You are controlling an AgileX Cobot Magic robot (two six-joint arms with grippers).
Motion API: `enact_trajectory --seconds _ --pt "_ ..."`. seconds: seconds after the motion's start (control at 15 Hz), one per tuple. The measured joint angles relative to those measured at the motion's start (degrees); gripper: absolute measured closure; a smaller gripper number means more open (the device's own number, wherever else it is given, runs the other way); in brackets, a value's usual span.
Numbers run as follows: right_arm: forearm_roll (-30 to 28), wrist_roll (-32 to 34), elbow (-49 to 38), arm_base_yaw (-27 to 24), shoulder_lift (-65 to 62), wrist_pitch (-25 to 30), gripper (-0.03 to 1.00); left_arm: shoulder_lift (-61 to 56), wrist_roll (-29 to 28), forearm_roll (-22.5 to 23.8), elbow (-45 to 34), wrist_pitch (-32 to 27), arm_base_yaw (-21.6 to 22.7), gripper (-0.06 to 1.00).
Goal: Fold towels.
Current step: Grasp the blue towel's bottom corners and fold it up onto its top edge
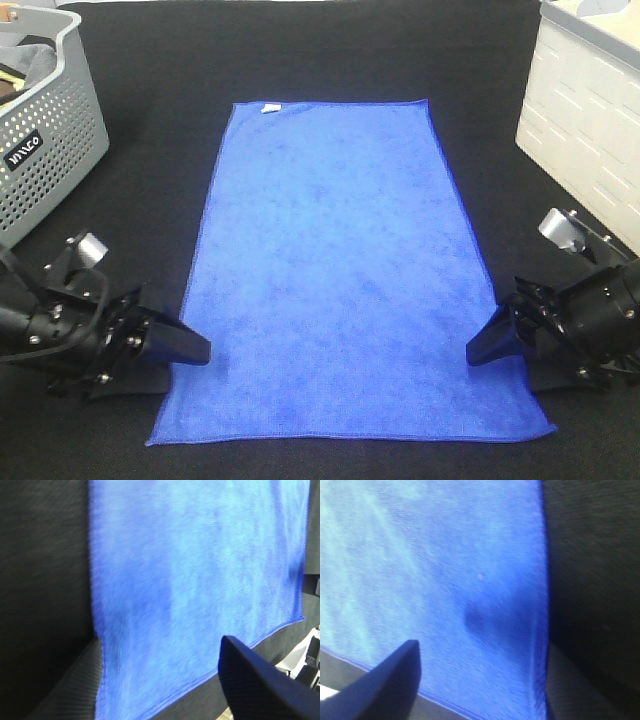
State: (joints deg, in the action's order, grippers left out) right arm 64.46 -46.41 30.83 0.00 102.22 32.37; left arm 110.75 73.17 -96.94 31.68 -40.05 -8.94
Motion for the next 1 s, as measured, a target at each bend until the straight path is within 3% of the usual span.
enact_trajectory --seconds 0.13,0.2,0.33,0.4,0.53,0.67,1.0 --pt "3.61 -3.67 0.06 0.0 2.06 0.63 0.48 1.15 -2.06 -0.06 1.78 1.15 -2.18 0.41" --pt "3.84 -4.47 0.06 0.0 2.64 -0.11 0.66 1.55 -3.27 -0.06 2.01 2.92 -2.41 0.58" --pt "3.84 -4.53 0.06 0.0 3.15 -0.86 0.91 1.66 -3.67 0.23 2.01 4.81 -2.41 0.85" --pt "3.84 -4.47 0.06 0.0 3.21 -0.97 0.97 1.72 -3.67 0.57 2.01 4.98 -2.41 0.93" --pt "3.55 -4.01 0.06 0.0 2.86 -0.69 0.97 1.26 -4.13 2.18 2.01 5.1 -2.41 0.94" --pt "0.97 -1.72 0.0 0.0 0.23 -0.46 0.97 -2.41 -7.85 7.33 1.95 5.73 -2.41 0.94" --pt "-7.51 8.02 -4.07 0.0 -10.49 1.6 0.97 -11.57 -26.59 28.07 1.15 5.96 -2.41 0.94"
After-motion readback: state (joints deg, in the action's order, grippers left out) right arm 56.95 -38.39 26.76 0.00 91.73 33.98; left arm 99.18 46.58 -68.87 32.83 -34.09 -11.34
